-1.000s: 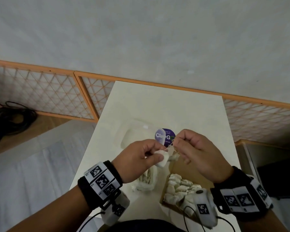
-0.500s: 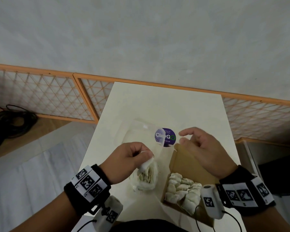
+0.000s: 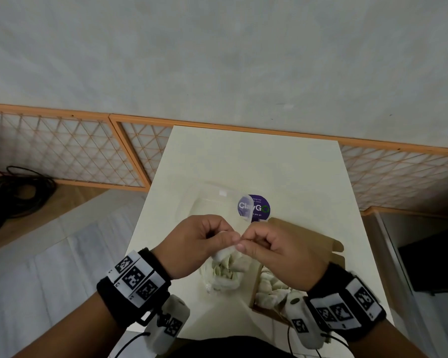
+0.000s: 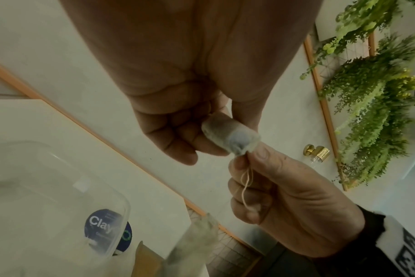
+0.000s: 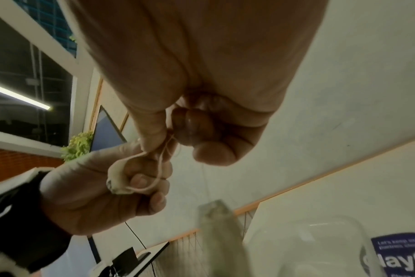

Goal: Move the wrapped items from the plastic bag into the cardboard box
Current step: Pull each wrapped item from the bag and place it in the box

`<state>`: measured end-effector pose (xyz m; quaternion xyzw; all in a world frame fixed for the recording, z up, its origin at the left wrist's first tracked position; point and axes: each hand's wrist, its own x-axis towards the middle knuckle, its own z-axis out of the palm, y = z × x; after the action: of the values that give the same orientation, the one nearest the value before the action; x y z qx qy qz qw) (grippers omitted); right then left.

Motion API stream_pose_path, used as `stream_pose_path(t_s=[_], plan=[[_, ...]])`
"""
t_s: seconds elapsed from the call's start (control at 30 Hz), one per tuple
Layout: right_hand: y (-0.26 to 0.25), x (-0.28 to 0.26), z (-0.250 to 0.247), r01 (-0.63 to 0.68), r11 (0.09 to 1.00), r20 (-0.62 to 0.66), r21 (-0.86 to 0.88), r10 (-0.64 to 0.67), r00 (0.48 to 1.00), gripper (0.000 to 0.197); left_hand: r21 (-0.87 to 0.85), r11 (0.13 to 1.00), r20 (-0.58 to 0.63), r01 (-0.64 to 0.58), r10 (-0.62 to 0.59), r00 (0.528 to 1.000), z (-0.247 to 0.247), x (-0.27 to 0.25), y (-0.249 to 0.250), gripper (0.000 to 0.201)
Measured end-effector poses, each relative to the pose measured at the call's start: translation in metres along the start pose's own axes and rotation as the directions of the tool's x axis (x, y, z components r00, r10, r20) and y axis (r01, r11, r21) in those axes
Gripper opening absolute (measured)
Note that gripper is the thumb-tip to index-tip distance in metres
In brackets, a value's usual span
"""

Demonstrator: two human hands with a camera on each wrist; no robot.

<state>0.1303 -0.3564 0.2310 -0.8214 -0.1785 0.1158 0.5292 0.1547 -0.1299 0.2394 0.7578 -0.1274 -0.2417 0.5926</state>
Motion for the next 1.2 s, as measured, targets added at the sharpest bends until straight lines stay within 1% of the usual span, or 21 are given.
stream_pose_path(t_s=[0.07, 0.17, 0.23, 0.33, 0.43, 0.5, 0.57, 0.63, 0.7, 0.77, 0.83, 0.87, 0.97, 1.0, 1.07, 1.13, 1.2], plan=[[-0.002, -0.001, -0.004, -0.007, 0.998, -0.041, 0.055, 0.009, 0.999, 0.016, -0.015, 1.000, 0.017, 0.017, -0.017, 1.000, -0.003, -0.002, 0.001, 0.019], [-0.002, -0.002, -0.012, -0.030, 0.998, -0.139, 0.049, 0.036, 0.990, 0.019, -0.038, 0.998, 0.062, 0.046, -0.044, 0.997, -0.003, -0.006, 0.001, 0.015], [-0.001, -0.001, -0.016, -0.049, 0.998, -0.196, 0.032, 0.054, 0.979, 0.024, -0.019, 0.999, 0.083, 0.046, -0.045, 0.996, -0.003, -0.008, -0.001, 0.011], [0.002, -0.001, -0.022, -0.064, 0.998, -0.254, 0.022, 0.068, 0.965, 0.030, -0.003, 1.000, 0.106, 0.025, -0.025, 0.994, -0.001, -0.011, -0.003, 0.008], [0.013, 0.000, -0.027, -0.100, 0.995, -0.317, 0.030, 0.104, 0.943, 0.022, -0.029, 1.000, 0.103, -0.006, 0.009, 0.995, 0.002, -0.014, -0.001, 0.008], [0.020, 0.000, -0.026, -0.149, 0.989, -0.340, 0.020, 0.147, 0.929, 0.022, -0.029, 0.998, 0.079, -0.064, 0.066, 0.995, 0.005, -0.016, 0.002, 0.007], [0.026, 0.000, -0.022, -0.182, 0.983, -0.342, 0.028, 0.180, 0.922, 0.021, -0.028, 0.988, 0.021, -0.150, 0.150, 0.988, 0.007, -0.017, 0.008, 0.005], [0.028, 0.000, -0.017, -0.187, 0.981, -0.310, 0.047, 0.192, 0.931, 0.020, -0.063, 0.978, -0.031, -0.199, 0.198, 0.980, 0.010, -0.016, 0.015, 0.003], [0.028, -0.001, -0.010, -0.191, 0.981, -0.242, 0.044, 0.196, 0.950, 0.021, -0.117, 0.968, -0.033, -0.223, 0.221, 0.975, 0.011, -0.015, 0.022, 0.003], [0.025, -0.003, -0.005, -0.184, 0.981, -0.185, 0.060, 0.192, 0.964, 0.030, -0.217, 0.948, -0.021, -0.234, 0.235, 0.972, 0.013, -0.012, 0.028, 0.005], [0.023, -0.004, -0.004, -0.190, 0.980, -0.165, 0.063, 0.198, 0.966, 0.032, -0.279, 0.934, -0.042, -0.225, 0.222, 0.974, 0.013, -0.009, 0.031, 0.014], [0.021, -0.005, -0.006, -0.196, 0.979, -0.174, 0.060, 0.204, 0.963, 0.030, -0.279, 0.936, -0.057, -0.216, 0.208, 0.976, 0.013, -0.006, 0.031, 0.017], [0.008, -0.009, -0.012, -0.198, 0.979, -0.225, 0.037, 0.202, 0.953, 0.018, -0.246, 0.949, -0.125, -0.197, 0.171, 0.977, 0.011, -0.001, 0.025, 0.015], [0.000, -0.010, -0.015, -0.191, 0.980, -0.237, 0.058, 0.199, 0.951, 0.018, -0.243, 0.952, -0.155, -0.187, 0.152, 0.976, 0.010, 0.000, 0.021, 0.019], [-0.018, -0.013, -0.022, -0.175, 0.977, -0.236, 0.126, 0.200, 0.951, 0.024, -0.199, 0.965, -0.227, -0.172, 0.125, 0.966, 0.008, 0.002, 0.014, 0.024], [-0.038, -0.015, -0.028, -0.149, 0.976, -0.215, 0.157, 0.181, 0.960, 0.030, -0.120, 0.977, -0.291, -0.176, 0.135, 0.947, 0.008, 0.003, 0.009, 0.022], [-0.057, -0.016, -0.032, -0.122, 0.974, -0.191, 0.193, 0.159, 0.969, 0.031, -0.073, 0.981, -0.300, -0.181, 0.151, 0.942, 0.007, 0.005, 0.007, 0.017]])
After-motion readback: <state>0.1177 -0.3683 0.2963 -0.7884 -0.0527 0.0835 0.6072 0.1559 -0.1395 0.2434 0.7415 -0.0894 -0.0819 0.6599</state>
